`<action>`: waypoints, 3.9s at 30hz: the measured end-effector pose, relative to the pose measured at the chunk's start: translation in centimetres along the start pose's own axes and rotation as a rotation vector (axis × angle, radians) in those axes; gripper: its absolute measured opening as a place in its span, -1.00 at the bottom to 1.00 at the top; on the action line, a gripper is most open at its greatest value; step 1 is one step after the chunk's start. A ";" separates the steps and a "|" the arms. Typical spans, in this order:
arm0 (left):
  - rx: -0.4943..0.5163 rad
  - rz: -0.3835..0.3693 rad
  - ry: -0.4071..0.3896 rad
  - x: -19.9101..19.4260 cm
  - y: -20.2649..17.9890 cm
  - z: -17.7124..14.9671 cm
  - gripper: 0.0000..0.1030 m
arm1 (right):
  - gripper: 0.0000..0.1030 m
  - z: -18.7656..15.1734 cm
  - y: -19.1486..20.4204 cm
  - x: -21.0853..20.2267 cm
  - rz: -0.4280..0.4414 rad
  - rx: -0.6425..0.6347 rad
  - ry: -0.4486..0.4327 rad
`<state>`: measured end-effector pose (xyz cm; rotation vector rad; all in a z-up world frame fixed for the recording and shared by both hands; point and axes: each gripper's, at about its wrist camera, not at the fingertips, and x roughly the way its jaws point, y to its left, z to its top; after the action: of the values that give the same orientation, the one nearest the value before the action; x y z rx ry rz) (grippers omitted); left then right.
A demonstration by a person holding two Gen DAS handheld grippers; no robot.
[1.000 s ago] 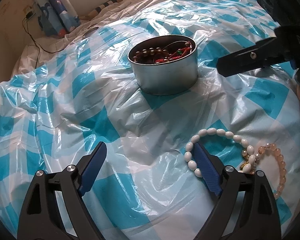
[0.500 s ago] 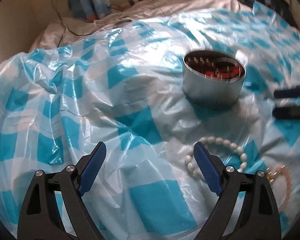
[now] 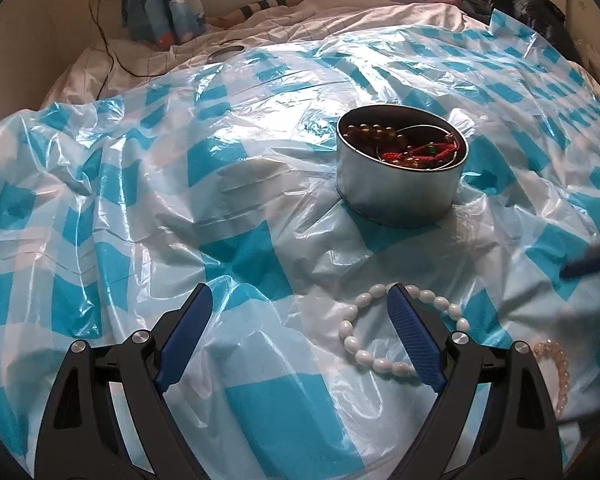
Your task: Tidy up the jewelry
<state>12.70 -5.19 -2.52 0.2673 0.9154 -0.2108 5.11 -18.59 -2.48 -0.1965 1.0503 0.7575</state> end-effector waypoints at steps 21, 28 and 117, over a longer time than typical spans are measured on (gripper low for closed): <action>-0.043 -0.125 0.081 1.9 0.0 -0.7 0.29 | -0.84 -1.6 0.1 0.5 0.002 0.001 0.031; -0.109 -0.289 0.065 0.8 0.9 -0.3 -0.98 | -0.84 -0.7 -4.0 -2.8 0.140 0.232 -0.143; -0.139 -0.507 -0.030 -3.4 1.4 1.5 -0.88 | -0.83 0.6 -8.2 -4.5 0.241 0.457 -0.308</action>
<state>12.21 -4.15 1.27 -0.1027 0.9515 -0.6141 9.62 -26.44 -0.09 0.4337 0.9322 0.7150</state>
